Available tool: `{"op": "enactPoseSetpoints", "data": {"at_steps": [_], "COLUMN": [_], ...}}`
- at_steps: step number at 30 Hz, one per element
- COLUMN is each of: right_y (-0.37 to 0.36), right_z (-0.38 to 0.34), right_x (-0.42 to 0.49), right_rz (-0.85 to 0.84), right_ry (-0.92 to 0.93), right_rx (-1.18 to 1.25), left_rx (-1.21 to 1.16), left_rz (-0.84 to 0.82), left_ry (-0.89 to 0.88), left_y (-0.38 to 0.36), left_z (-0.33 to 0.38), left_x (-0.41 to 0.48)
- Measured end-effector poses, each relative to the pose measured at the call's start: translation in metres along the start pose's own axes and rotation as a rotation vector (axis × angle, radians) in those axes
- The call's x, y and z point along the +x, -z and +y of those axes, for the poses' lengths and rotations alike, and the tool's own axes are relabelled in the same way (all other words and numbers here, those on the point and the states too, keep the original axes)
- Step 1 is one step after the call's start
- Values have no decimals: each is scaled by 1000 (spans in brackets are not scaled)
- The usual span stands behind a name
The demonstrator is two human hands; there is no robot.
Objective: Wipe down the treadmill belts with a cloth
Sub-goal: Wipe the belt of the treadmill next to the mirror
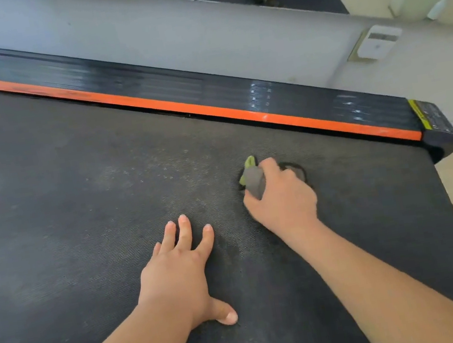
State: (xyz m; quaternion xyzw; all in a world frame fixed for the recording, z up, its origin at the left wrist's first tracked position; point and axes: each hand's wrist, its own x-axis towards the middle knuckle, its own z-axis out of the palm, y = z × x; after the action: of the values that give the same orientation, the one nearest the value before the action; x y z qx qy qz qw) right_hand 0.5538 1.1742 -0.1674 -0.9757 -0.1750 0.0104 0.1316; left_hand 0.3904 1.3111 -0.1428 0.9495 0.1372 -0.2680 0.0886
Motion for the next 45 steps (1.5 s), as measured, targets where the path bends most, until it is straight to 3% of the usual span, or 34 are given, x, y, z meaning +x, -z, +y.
{"op": "enactPoseSetpoints", "data": {"at_steps": [3, 5, 7, 10, 14, 17, 20, 22, 23, 25, 28, 30, 31, 33, 36, 38, 40, 43, 45], "right_y": [-4, 10, 21, 41, 23, 0, 2, 16, 20, 33, 36, 24, 18, 6, 7, 19, 31, 48, 47], "right_z": [-28, -7, 31, 87, 64, 5, -10, 13, 29, 65, 100, 83, 66, 28, 7, 22, 47, 100, 115], "right_x": [-52, -31, 13, 66, 47, -12, -53, -30, -9, 34, 58, 40, 25, -11, -54, -51, -20, 26, 23], "right_rz": [-101, -136, -136, -61, 81, 62, -120, -194, -187, -123, 55, 128, 145, 103, -107, -181, -169, -54, 21], "right_ry": [388, 414, 259, -164, -253, 82, 517, 605, 561, 252, -279, -347, -295, -11, 496, 676, 516, -79, -217], "right_rx": [-1, -11, -101, -66, -20, -91, -67, -79, -138, -209, 18, 50, 18, -97, -172, -175, -225, -97, -48], "left_rx": [-12, -21, -32, -37, -26, -23, -18, -10, -7, -10, -14, -10, -6, -3, 8, 6, 15, 25, 17], "left_rz": [-28, -12, -7, -12, -22, -19, -24, -21, -16, -16, -12, -22, -26, -18, -28, -36, -35, -59, -69], "left_ry": [5, 13, 17, 16, 14, 15, 12, 10, 9, 10, 12, 11, 11, 14, 12, 15, 11, 17, 26], "left_y": [4, 3, 1, -2, -1, 1, 3, 2, 1, -1, -3, -3, -2, -2, 1, 3, 4, 3, 4], "left_z": [1, 2, 1, 0, 0, 1, 1, 1, 1, 0, -1, -1, -1, -1, 1, 2, 2, 2, 1], "left_x": [-1, -1, 0, 1, 1, 0, 0, 0, 1, 2, 3, 2, 2, 2, 0, 0, 0, 0, -2]}}
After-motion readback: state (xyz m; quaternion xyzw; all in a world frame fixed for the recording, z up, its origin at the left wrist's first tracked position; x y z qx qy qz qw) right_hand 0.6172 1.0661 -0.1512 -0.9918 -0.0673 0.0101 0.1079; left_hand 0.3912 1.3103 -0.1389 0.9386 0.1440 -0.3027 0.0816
